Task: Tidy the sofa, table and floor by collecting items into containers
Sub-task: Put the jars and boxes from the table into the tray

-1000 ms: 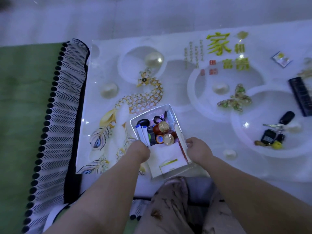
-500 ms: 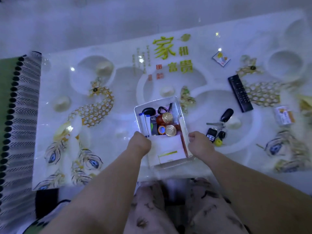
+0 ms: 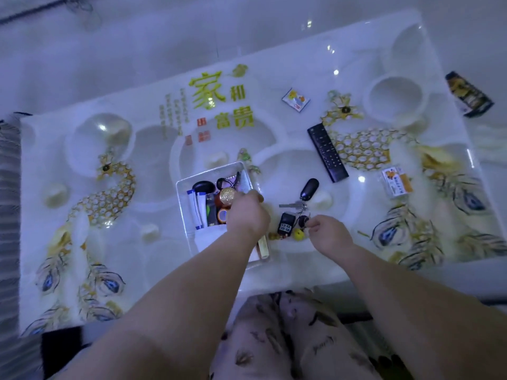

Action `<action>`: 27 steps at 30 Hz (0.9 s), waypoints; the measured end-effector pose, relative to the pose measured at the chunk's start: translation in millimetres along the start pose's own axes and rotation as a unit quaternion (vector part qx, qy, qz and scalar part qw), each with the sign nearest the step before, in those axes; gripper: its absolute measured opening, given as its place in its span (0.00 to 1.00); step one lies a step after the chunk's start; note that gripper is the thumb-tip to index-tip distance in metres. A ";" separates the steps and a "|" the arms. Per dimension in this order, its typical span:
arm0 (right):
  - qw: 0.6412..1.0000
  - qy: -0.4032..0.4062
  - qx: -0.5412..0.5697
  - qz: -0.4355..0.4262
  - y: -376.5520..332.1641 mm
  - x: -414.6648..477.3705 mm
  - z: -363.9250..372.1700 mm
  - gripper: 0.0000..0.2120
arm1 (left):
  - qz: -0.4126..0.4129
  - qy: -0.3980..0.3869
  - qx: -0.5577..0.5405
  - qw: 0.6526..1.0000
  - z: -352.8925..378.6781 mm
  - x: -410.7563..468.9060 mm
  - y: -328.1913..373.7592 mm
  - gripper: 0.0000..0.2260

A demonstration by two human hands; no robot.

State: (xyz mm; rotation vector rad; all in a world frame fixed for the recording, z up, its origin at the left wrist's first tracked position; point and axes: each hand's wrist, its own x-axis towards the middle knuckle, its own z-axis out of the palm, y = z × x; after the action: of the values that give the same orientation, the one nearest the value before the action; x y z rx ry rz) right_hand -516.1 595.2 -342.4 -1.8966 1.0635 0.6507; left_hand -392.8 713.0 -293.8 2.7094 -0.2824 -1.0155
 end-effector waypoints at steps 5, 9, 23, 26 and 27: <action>0.998 0.004 0.040 0.040 38.3 3.6 -0.4 0.14 | 0.080 0.141 0.159 0.974 16.7 3.3 17.1 0.18; 0.997 -0.001 0.047 0.059 53.7 11.9 3.2 0.13 | 0.102 0.060 0.147 0.982 35.0 7.1 29.6 0.17; 0.995 0.057 0.035 0.070 9.9 59.6 24.7 0.10 | 0.049 0.146 0.054 0.987 19.6 21.1 -15.7 0.14; 0.995 0.057 0.008 0.084 -0.3 61.1 30.0 0.11 | 0.060 0.160 0.022 0.985 12.2 16.0 -23.3 0.13; 0.995 0.055 -0.004 0.079 -4.9 60.1 32.3 0.13 | 0.062 0.161 0.016 0.985 9.4 14.5 -27.0 0.13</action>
State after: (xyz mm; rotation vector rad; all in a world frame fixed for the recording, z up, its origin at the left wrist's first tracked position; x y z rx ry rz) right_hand -482.8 598.9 -402.0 -1.8865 1.2917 0.6457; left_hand -385.7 733.6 -317.3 2.7871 -0.4026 -0.5330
